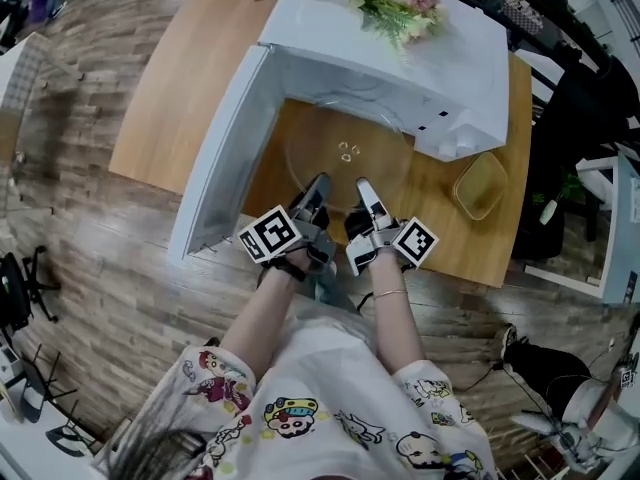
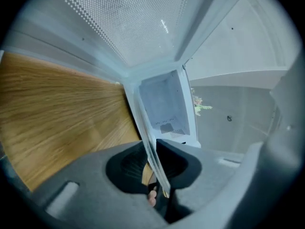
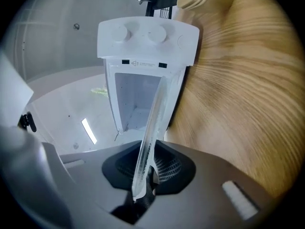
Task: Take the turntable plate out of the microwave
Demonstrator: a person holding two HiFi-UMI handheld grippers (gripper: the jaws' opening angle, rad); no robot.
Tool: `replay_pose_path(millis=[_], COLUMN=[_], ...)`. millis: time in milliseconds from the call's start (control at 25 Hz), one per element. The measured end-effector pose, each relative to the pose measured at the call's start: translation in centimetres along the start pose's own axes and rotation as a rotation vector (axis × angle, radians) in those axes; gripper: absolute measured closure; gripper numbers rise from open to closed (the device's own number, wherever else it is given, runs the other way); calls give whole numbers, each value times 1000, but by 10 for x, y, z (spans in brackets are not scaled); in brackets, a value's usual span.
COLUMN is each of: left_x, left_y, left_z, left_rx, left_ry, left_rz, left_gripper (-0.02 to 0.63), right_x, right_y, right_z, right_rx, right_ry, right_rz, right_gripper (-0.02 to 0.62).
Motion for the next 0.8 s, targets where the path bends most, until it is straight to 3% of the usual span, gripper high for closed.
replay_pose_path(millis=[680,800], left_x=[-102,-124], left_y=[-67,-75], left_z=[-60,-70], left_rx=[2,15], left_ry=[76,100], left_rz=[-136,-117], left_gripper=[551,551], right_x=[-105,-125], right_y=[72,85], right_z=[-49,-58], right_rx=[-124,-152], right_ry=[78,97], right_rz=[79,88], right_gripper=[541,541])
Point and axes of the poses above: the fingertips, and each gripper's own axes: x forward along the fingers, y to its left, z out of its top, the point moved 7 cm from there along -x, backward along the fingers, and after that the axes turned 1 degree about x, right-handed, at the moved point
